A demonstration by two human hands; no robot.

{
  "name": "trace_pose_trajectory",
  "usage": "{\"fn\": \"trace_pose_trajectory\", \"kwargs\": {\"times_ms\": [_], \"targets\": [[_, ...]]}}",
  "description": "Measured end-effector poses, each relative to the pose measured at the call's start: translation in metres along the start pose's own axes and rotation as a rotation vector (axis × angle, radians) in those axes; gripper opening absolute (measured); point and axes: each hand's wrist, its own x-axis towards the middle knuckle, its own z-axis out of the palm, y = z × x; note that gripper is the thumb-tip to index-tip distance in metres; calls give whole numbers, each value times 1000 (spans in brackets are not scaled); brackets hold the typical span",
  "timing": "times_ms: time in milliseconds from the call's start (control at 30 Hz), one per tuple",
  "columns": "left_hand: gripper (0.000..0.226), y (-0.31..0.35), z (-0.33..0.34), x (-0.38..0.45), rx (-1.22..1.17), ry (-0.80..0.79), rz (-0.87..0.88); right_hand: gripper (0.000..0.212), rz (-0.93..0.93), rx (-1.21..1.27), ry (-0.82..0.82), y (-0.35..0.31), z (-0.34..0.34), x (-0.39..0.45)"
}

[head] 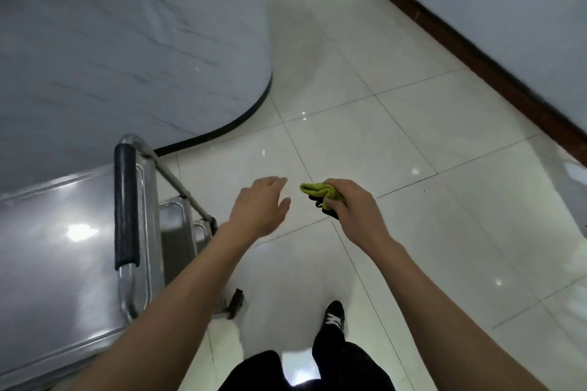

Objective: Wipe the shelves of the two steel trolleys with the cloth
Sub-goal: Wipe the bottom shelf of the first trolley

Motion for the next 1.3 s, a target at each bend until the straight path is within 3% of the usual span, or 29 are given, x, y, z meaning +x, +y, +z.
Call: {"fn": "trace_pose_trajectory", "kwargs": {"times_ms": [200, 400, 833, 1033, 1300], "targets": [[54, -18, -28, 59, -44, 65, -200, 32, -72, -4, -188, -2, -12, 120], [52, -76, -39, 108, -145, 102, -404, 30, -197, -67, -385, -12, 28, 235], [41, -193, -89, 241, -236, 164, -569, 29, -296, -68, -523, -60, 102, 429], [51, -253, -103, 304, -308, 144, -667, 29, -338, -106, -635, -74, 146, 531], [49, -333, -146, 370, -339, 208, -906, 29, -552, -149, -811, -126, 226, 672]]}}
